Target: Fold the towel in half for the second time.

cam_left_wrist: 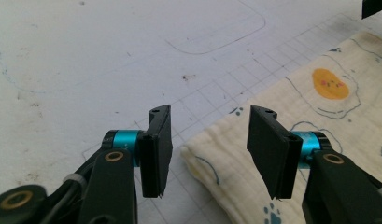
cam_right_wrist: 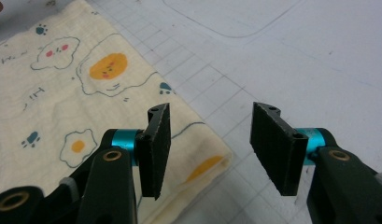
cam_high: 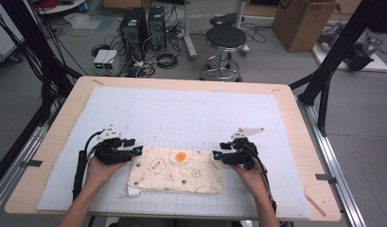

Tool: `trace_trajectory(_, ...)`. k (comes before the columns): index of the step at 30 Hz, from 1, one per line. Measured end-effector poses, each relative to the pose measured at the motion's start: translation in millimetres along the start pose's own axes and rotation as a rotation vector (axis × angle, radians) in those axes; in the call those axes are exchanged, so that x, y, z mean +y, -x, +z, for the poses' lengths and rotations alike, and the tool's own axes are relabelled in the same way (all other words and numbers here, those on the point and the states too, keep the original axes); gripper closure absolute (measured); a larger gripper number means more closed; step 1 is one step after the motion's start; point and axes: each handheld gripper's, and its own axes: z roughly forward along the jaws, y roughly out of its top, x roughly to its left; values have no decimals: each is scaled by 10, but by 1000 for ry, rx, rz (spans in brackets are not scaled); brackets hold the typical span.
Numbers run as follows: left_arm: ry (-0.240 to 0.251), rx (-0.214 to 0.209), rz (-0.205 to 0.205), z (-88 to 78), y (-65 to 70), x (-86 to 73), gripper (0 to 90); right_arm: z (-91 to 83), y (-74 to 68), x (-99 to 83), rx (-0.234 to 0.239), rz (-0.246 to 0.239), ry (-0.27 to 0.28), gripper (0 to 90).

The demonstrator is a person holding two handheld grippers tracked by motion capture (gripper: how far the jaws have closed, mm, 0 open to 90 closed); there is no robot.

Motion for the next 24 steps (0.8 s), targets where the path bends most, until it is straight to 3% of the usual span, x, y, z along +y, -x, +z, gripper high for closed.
trace_trajectory(3,-9,7,-20,53,-23,-15,511,28,19,-10,-1,16,-14,487)
trace_trajectory(13,-58,4,-30,173,-57,-53,528,75,72,-38,-2,42,-40,519)
trace_trajectory(24,-81,-43,-33,203,-54,-75,701,154,26,-51,32,10,-101,698)
